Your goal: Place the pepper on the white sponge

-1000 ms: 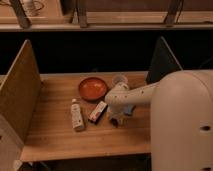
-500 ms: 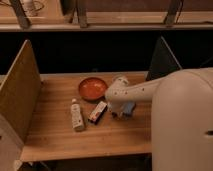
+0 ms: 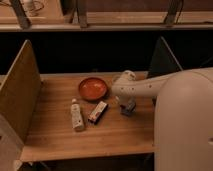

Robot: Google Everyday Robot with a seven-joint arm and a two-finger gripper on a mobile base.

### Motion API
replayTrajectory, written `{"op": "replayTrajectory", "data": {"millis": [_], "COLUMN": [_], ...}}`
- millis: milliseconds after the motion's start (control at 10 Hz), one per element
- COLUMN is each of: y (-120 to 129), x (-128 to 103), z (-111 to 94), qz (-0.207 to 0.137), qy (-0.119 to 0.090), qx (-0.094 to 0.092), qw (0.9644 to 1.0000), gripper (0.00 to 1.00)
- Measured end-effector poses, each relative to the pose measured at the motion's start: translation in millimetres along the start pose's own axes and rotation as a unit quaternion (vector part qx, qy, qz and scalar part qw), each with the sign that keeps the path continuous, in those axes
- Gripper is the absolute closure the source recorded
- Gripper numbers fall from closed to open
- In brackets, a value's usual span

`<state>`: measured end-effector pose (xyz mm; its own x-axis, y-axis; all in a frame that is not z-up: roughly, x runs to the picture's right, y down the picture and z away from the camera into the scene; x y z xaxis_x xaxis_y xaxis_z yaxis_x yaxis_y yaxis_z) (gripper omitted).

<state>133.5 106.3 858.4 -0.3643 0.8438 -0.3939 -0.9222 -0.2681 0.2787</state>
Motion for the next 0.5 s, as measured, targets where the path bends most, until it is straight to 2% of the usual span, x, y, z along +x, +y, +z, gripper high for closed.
{"op": "replayTrajectory", "data": {"millis": [100,300,500], "y": [-13.8,-27.3,-25.1], "x": [-2.1,-2.5,-1.6], "z": [5.4,12.7,13.8], "qz": [0.014,0.033,0.034], "qy": [0.002,0.007,0.008], "qx": [0.012,0.022,0.020], "qw": [0.9998,0.9992,0.9992], "gripper": [1.00,1.00,0.99]}}
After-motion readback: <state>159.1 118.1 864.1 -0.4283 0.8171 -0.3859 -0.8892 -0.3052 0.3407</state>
